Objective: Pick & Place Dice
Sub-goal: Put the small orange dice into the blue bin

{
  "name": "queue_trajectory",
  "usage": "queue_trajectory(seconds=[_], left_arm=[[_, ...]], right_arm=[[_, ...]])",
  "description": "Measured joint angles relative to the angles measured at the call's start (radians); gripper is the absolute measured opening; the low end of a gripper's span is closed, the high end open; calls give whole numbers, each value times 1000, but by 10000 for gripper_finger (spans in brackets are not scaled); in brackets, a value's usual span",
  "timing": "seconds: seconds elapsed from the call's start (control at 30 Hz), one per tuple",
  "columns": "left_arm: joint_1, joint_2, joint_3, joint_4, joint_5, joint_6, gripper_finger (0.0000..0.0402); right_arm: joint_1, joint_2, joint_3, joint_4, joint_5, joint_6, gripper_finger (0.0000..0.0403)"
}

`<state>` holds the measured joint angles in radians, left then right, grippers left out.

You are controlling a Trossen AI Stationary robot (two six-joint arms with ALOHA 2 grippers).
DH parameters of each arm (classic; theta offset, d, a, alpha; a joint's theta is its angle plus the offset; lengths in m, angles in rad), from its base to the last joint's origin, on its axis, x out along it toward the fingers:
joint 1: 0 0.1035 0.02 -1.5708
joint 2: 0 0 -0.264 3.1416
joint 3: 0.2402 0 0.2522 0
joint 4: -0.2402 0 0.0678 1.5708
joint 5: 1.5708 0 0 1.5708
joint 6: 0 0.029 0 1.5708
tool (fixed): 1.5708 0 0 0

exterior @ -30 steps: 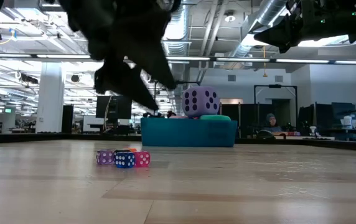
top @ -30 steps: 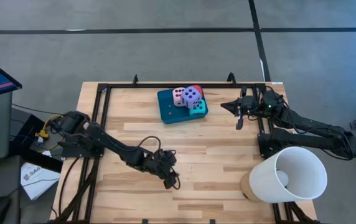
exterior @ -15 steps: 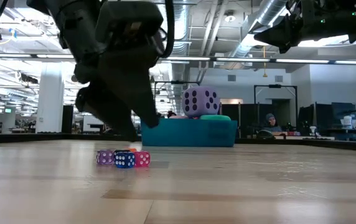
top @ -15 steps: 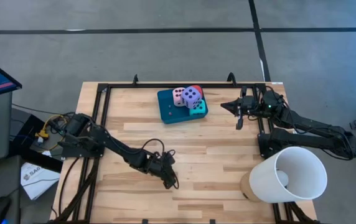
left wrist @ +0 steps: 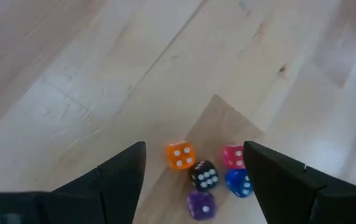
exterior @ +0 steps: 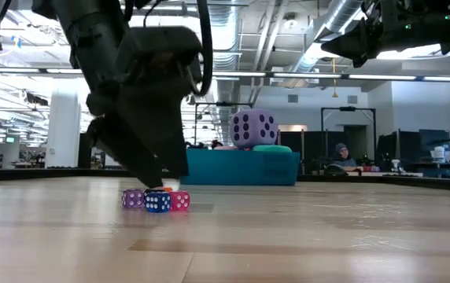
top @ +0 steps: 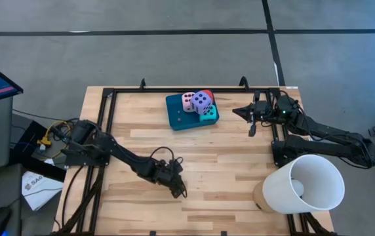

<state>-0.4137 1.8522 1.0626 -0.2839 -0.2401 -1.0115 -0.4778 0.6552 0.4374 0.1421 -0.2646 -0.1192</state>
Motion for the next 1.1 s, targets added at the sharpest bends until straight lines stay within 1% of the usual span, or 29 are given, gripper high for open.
queue_trajectory(seconds=[0.17, 0.47, 0.57, 0.83, 0.93, 1.1], left_arm=[[-1, 43, 3, 44, 5, -13, 260], [-1, 45, 3, 29, 4, -18, 254], [-1, 45, 3, 25, 5, -19, 235], [0, 46, 1, 10, 4, -17, 168], [0, 47, 1, 6, 4, -17, 152], [0, 47, 0, 5, 4, -17, 138]], right_arm=[[0, 0, 0, 0, 0, 0, 0], [1, 0, 0, -1, 0, 0, 0], [0, 0, 0, -1, 0, 0, 0], [1, 0, 0, -1, 0, 0, 0], [1, 0, 0, -1, 0, 0, 0], [1, 0, 0, -1, 0, 12, 0]])
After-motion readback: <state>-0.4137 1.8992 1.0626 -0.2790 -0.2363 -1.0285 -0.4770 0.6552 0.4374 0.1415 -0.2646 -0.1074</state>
